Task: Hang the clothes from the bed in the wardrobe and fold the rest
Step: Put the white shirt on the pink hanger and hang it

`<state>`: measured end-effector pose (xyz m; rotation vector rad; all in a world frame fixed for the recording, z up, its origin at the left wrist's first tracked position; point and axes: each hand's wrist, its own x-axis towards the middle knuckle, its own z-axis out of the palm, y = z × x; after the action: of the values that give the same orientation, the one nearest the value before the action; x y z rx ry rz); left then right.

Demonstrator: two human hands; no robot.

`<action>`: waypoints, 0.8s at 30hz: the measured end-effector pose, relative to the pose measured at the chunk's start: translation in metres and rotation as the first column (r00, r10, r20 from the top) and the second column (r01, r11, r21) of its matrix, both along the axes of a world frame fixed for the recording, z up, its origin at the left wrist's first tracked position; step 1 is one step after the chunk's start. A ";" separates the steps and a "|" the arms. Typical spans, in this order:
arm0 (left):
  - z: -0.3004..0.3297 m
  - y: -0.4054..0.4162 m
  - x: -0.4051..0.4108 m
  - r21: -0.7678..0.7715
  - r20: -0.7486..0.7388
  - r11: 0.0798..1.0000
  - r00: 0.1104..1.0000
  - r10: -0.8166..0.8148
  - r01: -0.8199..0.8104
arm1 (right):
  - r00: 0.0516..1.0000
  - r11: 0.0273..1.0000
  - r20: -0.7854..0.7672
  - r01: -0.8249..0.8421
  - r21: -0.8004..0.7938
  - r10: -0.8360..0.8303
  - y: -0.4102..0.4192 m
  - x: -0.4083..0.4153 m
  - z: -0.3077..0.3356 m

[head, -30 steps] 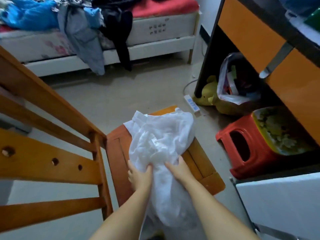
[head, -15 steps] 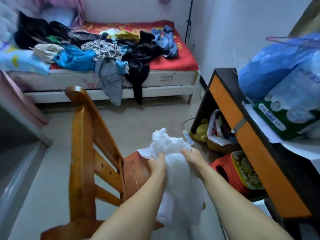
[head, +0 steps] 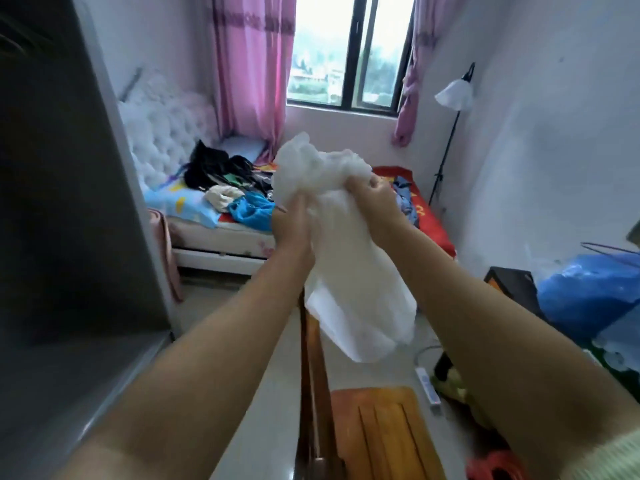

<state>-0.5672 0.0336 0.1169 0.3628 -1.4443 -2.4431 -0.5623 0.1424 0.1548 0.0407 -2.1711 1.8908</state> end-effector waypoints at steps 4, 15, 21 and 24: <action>0.033 -0.125 -0.030 0.050 -0.078 0.985 0.983 0.166 -0.163 | 0.976 0.982 -0.110 -0.187 0.042 0.190 -0.125 -0.035 0.042; -0.005 -0.412 -0.062 -0.065 0.012 0.967 0.969 0.246 -0.245 | 0.830 0.831 0.086 -0.537 -0.148 0.551 -0.390 -0.128 -0.023; -0.052 -0.490 -0.082 -0.102 0.115 0.972 0.968 0.222 -0.211 | 0.726 0.738 0.213 -0.551 -0.389 0.654 -0.411 -0.177 -0.105; -0.066 -0.512 -0.101 -0.049 0.175 0.977 0.961 0.214 -0.209 | 0.726 0.734 0.261 -0.466 -0.494 0.636 -0.397 -0.207 -0.139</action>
<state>-0.6677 -0.4783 0.0505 0.7095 -1.4280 -2.2635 -0.7693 -0.2544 0.0158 0.2826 -2.1208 2.9139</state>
